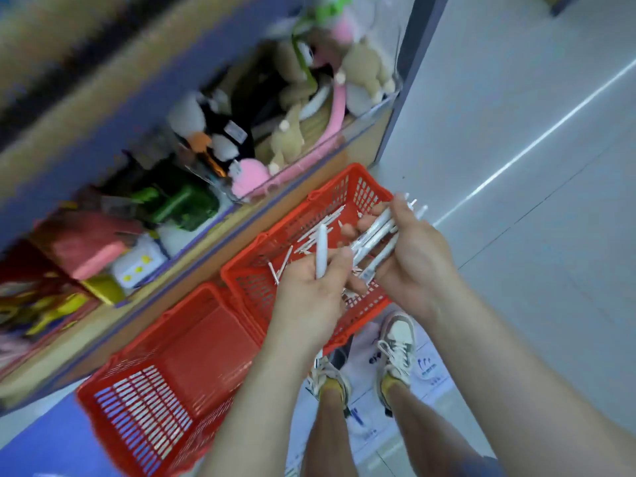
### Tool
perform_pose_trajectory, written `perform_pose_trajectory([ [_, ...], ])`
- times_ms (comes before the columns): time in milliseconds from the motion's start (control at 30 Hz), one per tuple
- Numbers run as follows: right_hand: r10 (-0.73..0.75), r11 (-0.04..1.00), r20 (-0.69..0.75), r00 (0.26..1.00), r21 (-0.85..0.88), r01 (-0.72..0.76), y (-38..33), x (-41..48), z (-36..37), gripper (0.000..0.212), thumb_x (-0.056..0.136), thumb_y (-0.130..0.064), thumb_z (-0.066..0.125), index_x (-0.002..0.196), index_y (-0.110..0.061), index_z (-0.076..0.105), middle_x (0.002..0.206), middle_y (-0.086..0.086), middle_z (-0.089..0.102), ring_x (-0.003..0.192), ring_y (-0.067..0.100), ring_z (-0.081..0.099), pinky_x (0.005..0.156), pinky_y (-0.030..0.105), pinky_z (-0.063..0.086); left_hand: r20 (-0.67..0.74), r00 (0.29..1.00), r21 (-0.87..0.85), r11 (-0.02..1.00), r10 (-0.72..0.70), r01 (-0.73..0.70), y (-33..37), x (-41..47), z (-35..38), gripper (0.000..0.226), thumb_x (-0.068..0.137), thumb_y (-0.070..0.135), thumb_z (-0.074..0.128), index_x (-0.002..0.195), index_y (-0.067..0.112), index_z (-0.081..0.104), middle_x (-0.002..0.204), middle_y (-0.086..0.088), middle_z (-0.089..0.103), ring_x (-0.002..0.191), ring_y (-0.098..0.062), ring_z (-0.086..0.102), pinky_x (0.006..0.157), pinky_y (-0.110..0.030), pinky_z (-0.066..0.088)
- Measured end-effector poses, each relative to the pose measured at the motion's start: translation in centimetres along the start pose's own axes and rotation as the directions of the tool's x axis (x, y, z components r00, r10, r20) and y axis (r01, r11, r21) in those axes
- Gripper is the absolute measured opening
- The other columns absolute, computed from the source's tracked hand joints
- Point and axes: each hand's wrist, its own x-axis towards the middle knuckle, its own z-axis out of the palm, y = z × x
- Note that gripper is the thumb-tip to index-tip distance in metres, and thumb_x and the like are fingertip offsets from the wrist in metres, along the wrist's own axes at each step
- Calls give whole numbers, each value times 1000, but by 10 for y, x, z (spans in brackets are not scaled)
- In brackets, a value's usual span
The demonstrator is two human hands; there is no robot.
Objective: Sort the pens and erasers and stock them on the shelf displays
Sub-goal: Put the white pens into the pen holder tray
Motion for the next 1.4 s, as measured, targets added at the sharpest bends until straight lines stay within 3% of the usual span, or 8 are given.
perform_pose_trajectory([
  [267,-119,992,92,989,46,115,-75,-142,93,23,98,-15,48,75,-15,46,51,-2,41,40,10,42,41,21,43,-89,996,-204,978,15,-33,126,-144,-8,18,99,26,42,101,18,58,77,-9,58,51,-12,43,40,-21,31],
  [400,-138,957,330,934,-201,212,-94,-194,139,17,95,-18,55,83,-17,43,49,-5,30,37,6,27,34,18,27,-85,976,146,971,201,-188,161,-190,-34,19,98,40,38,107,38,54,83,-5,65,44,-18,54,43,-28,44],
  [533,-66,743,553,830,-529,411,-95,-241,178,21,88,-25,66,90,-6,56,48,-1,32,38,8,26,37,17,24,-101,877,654,696,469,-296,185,-223,-72,15,96,42,39,102,38,52,63,1,57,61,-21,58,55,-37,43],
  [633,-3,548,619,785,-656,519,-84,-264,202,22,85,-19,69,75,-1,60,50,6,38,36,9,31,36,18,25,-120,813,763,577,570,-291,199,-241,-99,17,93,34,43,103,32,57,74,0,64,73,-24,60,59,-37,43],
  [867,-124,545,632,765,-601,585,-64,-273,241,22,88,-14,66,71,-2,57,50,11,40,40,14,30,42,22,27,-304,855,269,899,420,-346,210,-282,-195,13,85,23,68,98,24,72,68,4,65,59,-6,52,60,-20,44],
  [1000,-128,568,613,780,-600,564,-41,-276,262,18,87,-7,66,70,-6,58,51,11,37,37,14,29,39,20,27,-489,805,-40,913,336,-405,215,-299,-227,11,88,10,63,94,14,71,69,-6,71,64,-11,65,65,-20,55],
  [1200,-64,563,589,806,-645,516,-10,-267,282,21,88,-17,66,68,-14,62,58,18,46,39,15,32,41,22,29,-673,665,-52,877,322,-477,224,-298,-257,10,81,6,70,86,14,72,70,-5,73,67,-15,71,62,-20,56],
  [1400,-176,422,495,851,-743,520,3,-237,294,20,92,-24,61,76,-12,61,55,5,60,43,19,45,45,28,38,-706,485,374,853,517,-364,235,-282,-295,21,86,17,66,80,37,68,63,19,68,70,-5,69,72,-28,56],
])
